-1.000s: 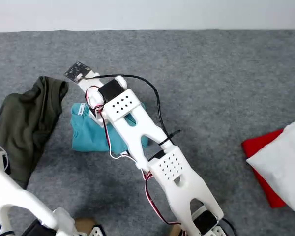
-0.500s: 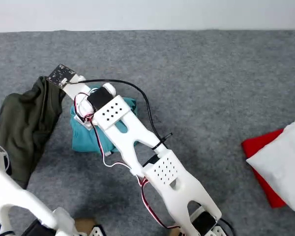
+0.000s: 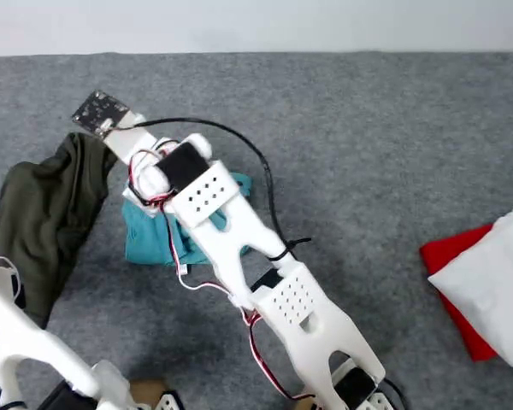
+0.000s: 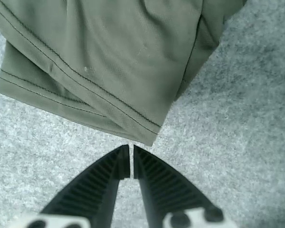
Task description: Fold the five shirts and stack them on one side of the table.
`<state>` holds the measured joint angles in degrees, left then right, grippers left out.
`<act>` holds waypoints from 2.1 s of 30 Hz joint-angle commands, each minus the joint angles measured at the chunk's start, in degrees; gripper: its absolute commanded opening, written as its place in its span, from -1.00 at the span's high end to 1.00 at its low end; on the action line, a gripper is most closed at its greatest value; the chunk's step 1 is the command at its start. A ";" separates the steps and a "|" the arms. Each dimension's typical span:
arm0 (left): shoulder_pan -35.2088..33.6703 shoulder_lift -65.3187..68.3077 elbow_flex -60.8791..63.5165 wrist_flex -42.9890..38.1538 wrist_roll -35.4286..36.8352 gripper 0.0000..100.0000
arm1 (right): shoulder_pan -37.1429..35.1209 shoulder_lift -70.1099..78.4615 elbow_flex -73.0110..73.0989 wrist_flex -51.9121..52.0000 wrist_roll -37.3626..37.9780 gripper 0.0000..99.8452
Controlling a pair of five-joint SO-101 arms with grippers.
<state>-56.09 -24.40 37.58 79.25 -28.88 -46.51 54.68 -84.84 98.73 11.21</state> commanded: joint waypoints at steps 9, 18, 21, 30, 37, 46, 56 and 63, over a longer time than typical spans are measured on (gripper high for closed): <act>2.73 -1.58 -0.40 -0.35 -0.18 0.95 | 5.14 7.34 2.20 0.22 8.44 0.97; 2.90 -1.58 -0.40 -0.35 -0.18 0.95 | -3.56 13.41 2.11 -4.88 8.70 0.98; 2.90 -1.32 -0.40 -0.35 -0.18 0.95 | -7.69 10.07 2.11 -4.79 8.79 0.98; 3.08 -1.32 -0.40 -0.35 -0.18 0.95 | -4.35 -1.27 2.46 -2.77 10.37 0.98; 3.16 -1.23 -0.40 -0.44 -0.18 0.95 | 2.77 1.80 2.55 1.80 10.37 0.98; 3.16 -1.23 -0.40 -1.32 -0.18 0.95 | -8.92 11.91 2.20 -0.92 10.29 0.98; 3.08 -1.49 -0.48 -1.23 -0.18 0.95 | -13.85 7.25 -6.86 -2.95 10.29 0.98; 8.70 -1.58 -3.38 3.87 0.00 0.95 | -2.68 -3.38 -8.62 4.18 9.67 0.98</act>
<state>-50.81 -24.40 37.32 79.78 -28.79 -55.21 58.81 -93.01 100.48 21.05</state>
